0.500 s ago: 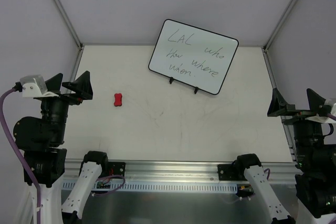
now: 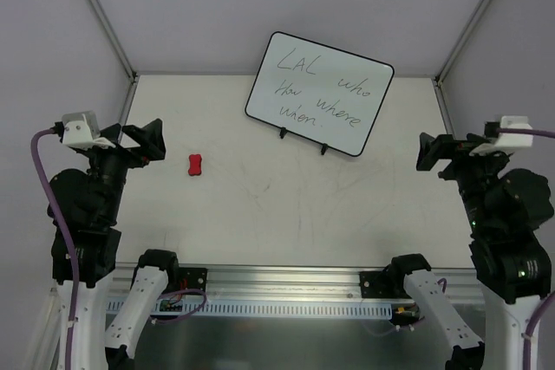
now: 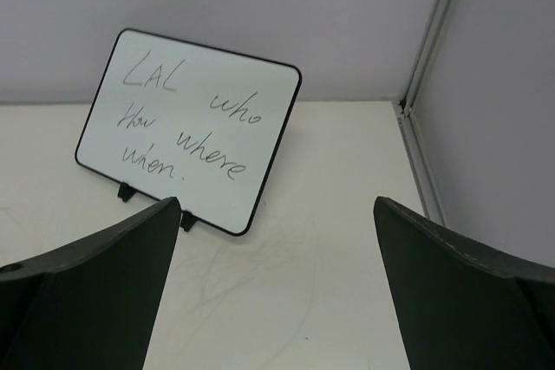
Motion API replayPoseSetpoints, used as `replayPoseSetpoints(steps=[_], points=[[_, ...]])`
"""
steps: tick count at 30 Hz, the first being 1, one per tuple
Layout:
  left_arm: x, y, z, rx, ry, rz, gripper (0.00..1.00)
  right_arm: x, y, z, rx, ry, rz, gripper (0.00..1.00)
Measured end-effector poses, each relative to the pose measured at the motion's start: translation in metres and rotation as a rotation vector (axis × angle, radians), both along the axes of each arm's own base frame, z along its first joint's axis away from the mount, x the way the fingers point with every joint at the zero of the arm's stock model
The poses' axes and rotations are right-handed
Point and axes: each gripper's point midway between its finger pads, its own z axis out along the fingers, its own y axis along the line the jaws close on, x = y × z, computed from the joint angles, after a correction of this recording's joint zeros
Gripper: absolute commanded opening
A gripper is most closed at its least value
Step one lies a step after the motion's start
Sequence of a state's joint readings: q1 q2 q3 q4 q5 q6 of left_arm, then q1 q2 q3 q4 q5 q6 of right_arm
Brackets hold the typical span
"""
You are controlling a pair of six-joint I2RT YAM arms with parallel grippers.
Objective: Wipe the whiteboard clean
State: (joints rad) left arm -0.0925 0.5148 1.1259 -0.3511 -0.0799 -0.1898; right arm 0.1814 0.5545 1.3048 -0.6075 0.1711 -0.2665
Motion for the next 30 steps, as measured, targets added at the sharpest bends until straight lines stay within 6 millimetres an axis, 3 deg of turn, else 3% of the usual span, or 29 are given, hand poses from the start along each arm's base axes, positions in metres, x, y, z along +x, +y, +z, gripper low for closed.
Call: replayPoseSetpoints(steps=[3,6,13,18,26,30], points=[[0.013,-0.003,-0.025,-0.007,0.073,-0.01,0.99,0.025,0.017,-0.027,-0.007,0.127,0.064,0.99],[0.024,-0.008,-0.057,-0.02,0.17,-0.025,0.99,0.05,0.035,-0.066,0.016,0.273,0.125,0.99],[0.041,-0.014,-0.13,-0.031,0.382,-0.039,0.99,0.097,0.072,-0.19,0.117,0.659,0.167,0.99],[0.043,-0.016,-0.174,-0.044,0.511,-0.04,0.99,0.113,0.114,-0.255,0.077,0.808,0.172,0.97],[0.041,-0.017,-0.191,-0.06,0.555,-0.039,0.99,0.155,0.152,-0.319,0.023,0.859,0.034,0.82],[0.039,-0.017,-0.194,-0.07,0.559,-0.037,0.99,0.179,0.167,-0.34,0.033,0.874,-0.031,0.77]])
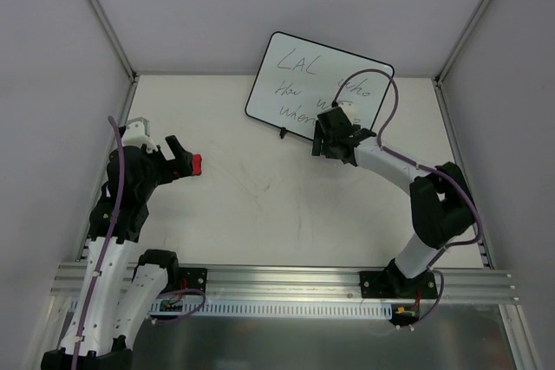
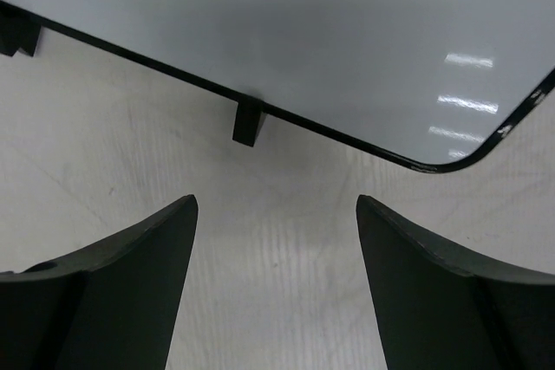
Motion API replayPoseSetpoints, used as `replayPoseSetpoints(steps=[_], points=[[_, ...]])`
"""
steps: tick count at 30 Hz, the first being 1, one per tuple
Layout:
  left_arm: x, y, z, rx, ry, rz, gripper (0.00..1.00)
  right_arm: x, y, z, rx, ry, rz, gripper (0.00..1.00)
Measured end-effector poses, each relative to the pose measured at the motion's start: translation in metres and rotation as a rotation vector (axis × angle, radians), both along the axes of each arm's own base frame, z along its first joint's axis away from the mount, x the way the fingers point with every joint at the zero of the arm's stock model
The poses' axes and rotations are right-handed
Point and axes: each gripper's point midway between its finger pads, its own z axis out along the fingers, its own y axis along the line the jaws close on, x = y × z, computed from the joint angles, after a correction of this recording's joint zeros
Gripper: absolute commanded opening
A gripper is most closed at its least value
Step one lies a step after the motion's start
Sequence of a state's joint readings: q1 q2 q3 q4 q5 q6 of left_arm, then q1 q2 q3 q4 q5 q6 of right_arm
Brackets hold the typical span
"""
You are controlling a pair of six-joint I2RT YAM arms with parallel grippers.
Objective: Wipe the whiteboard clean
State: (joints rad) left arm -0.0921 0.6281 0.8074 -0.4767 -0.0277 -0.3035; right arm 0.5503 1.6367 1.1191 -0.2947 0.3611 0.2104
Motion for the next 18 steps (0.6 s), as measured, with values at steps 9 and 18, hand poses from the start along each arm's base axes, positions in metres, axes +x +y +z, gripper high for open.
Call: replayPoseSetpoints(steps=[9,18], points=[[-0.005,0.0,0.003,-0.007,-0.015,0.002,0.99,0.029,0.02,-0.017,0.017,-0.025,-0.122,0.59],[-0.006,0.0,0.001,-0.019,-0.006,0.008,0.99,0.043,0.021,-0.035,-0.002,-0.021,-0.196,0.53]])
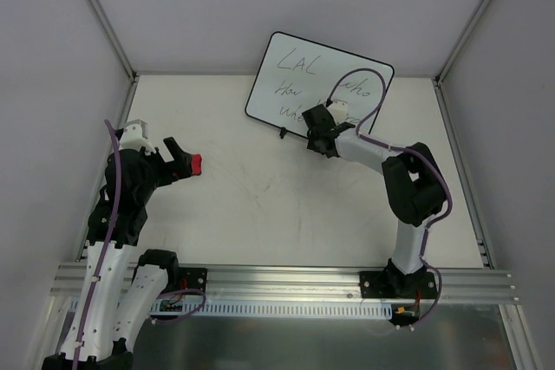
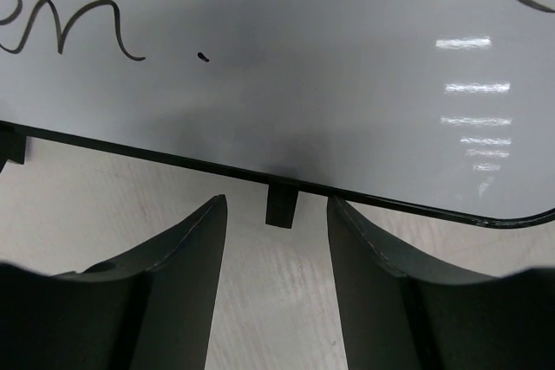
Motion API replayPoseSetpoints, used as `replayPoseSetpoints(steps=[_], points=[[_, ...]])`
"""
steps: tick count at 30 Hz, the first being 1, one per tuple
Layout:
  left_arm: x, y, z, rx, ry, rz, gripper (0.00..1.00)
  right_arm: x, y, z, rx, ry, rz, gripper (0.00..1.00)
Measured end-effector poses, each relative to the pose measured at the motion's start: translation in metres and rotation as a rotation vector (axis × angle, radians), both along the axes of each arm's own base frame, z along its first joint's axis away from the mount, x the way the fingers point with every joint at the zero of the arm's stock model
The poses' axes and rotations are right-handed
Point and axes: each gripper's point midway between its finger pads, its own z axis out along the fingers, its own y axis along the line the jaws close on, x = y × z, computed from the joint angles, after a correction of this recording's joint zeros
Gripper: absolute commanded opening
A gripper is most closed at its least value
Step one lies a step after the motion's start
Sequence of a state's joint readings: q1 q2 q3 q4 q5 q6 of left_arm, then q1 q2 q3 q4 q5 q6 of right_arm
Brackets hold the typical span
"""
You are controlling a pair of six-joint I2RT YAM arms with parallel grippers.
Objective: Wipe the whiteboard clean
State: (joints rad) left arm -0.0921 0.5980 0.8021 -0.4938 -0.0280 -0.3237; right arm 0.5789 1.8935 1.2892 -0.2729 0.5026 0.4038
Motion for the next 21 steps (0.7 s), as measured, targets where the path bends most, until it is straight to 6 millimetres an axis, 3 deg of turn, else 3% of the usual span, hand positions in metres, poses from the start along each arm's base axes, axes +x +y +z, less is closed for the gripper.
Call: replayPoseSetpoints(steps=[10,16,21], points=[[0.0,0.0,-0.001,0.0,0.005,0.0,0.99,0.001,0.0,-0.016,-0.011,0.028,-0.022,0.37],[-0.001,0.0,-0.002,0.001,0.008,0.0,0.99,0.0,-0.003,-0.027,-0.015,0.056,-0.034,0.1],[-0.002,0.0,-0.002,0.002,0.01,0.001,0.99,-0.002,-0.008,-0.03,-0.013,0.071,-0.041,0.0]])
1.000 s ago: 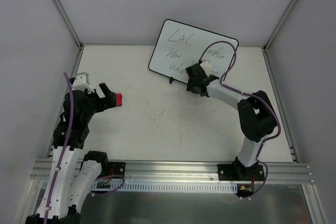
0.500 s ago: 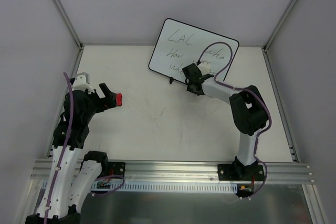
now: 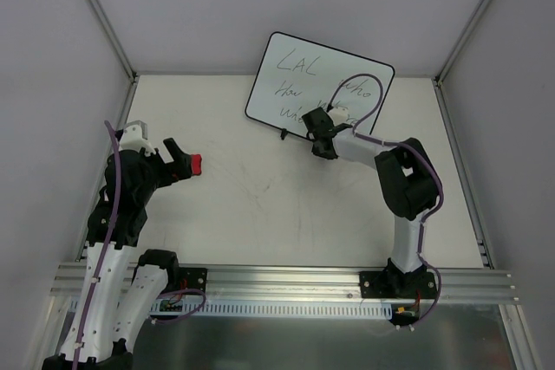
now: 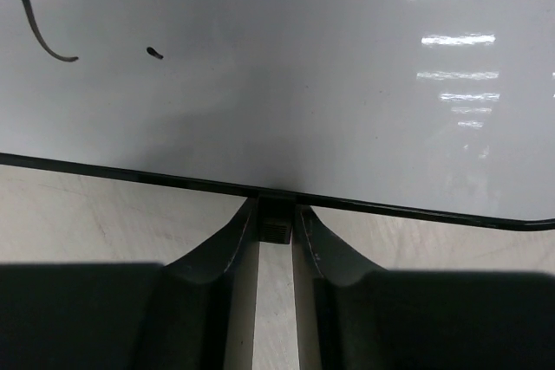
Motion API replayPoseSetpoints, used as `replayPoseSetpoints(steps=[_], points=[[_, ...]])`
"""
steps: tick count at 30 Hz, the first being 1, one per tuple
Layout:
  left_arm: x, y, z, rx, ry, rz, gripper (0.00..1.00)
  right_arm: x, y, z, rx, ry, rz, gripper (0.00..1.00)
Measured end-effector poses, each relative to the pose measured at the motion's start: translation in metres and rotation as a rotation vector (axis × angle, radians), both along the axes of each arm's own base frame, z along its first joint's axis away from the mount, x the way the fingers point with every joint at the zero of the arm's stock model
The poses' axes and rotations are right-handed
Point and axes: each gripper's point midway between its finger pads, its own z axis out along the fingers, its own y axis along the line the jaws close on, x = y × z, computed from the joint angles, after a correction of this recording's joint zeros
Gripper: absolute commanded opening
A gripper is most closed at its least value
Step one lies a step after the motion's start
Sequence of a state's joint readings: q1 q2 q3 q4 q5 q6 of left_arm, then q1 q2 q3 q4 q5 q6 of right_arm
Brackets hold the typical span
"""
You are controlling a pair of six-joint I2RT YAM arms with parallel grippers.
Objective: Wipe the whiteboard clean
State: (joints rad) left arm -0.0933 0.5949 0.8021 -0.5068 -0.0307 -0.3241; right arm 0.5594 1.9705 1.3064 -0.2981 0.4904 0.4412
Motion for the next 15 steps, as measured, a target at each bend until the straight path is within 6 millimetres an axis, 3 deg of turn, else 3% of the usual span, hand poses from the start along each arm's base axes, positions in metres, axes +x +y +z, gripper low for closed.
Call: replayPoseSetpoints(steps=[9,15], points=[[0.0,0.0,0.0,0.003,-0.001,0.001,0.99,-0.007,-0.002,-0.004,0.048,-0.046,0.074,0.0],[0.0,0.001,0.0,0.005,0.0,0.005,0.99,-0.035,-0.005,-0.005,0.073,-0.057,0.171,0.0]])
